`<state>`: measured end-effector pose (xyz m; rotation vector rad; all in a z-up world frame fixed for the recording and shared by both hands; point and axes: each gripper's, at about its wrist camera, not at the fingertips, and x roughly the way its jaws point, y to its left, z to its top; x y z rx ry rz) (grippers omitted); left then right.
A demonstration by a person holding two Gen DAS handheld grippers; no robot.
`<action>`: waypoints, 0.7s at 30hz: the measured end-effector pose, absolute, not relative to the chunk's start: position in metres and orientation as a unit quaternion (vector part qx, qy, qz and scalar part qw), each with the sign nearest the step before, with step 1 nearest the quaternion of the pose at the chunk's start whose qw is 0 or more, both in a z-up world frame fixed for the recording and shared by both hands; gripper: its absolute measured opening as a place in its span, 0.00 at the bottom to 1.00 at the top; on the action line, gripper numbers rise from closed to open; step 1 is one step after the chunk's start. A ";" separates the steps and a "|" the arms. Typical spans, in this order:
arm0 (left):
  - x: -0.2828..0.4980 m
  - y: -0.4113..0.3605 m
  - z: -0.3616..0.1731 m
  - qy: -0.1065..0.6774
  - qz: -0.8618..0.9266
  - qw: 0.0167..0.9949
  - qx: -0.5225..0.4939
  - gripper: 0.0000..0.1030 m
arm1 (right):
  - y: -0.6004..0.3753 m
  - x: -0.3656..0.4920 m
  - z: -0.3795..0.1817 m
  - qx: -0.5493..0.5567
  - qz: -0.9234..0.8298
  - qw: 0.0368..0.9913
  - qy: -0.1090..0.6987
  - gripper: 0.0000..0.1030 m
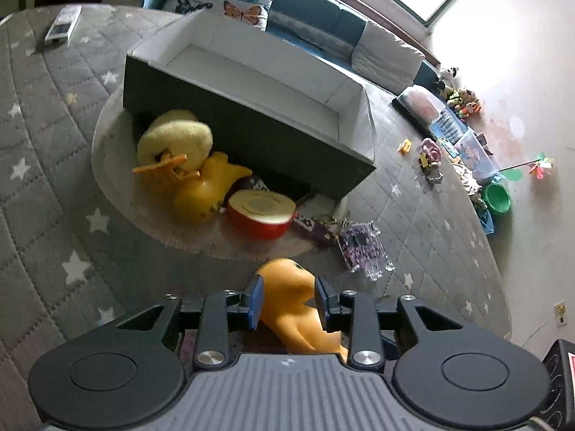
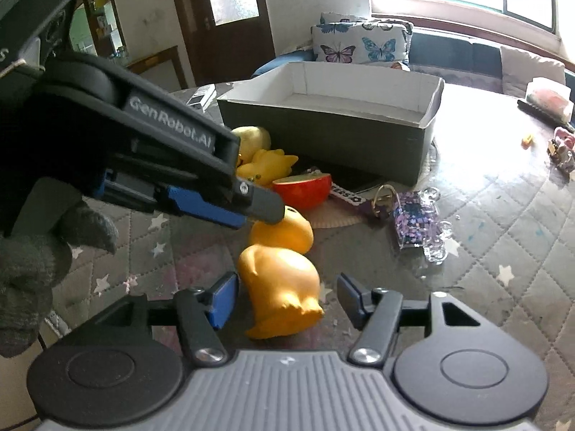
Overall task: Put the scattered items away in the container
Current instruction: 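Lift the yellow duck with the right gripper over the cardboard box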
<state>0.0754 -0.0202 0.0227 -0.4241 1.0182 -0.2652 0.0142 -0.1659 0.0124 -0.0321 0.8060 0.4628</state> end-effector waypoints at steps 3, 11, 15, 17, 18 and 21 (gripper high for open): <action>0.073 -0.022 0.019 0.486 -0.121 0.841 -0.205 0.34 | -0.165 0.015 0.012 -0.018 0.223 0.893 0.390 0.59; 0.072 -0.018 0.011 0.495 -0.104 0.833 -0.226 0.36 | -0.160 0.019 0.006 -0.017 0.223 0.891 0.395 0.48; 0.077 -0.015 0.007 0.498 -0.094 0.828 -0.241 0.38 | -0.159 0.020 0.004 -0.016 0.222 0.891 0.395 0.43; 0.079 -0.015 0.005 0.497 -0.095 0.826 -0.246 0.39 | -0.159 0.021 0.002 -0.015 0.221 0.892 0.395 0.42; 0.080 -0.016 0.005 0.498 -0.097 0.827 -0.243 0.39 | -0.159 0.021 0.002 -0.015 0.220 0.892 0.395 0.42; 0.083 -0.018 0.007 0.499 -0.102 0.828 -0.234 0.38 | -0.160 0.022 0.002 -0.010 0.218 0.893 0.394 0.42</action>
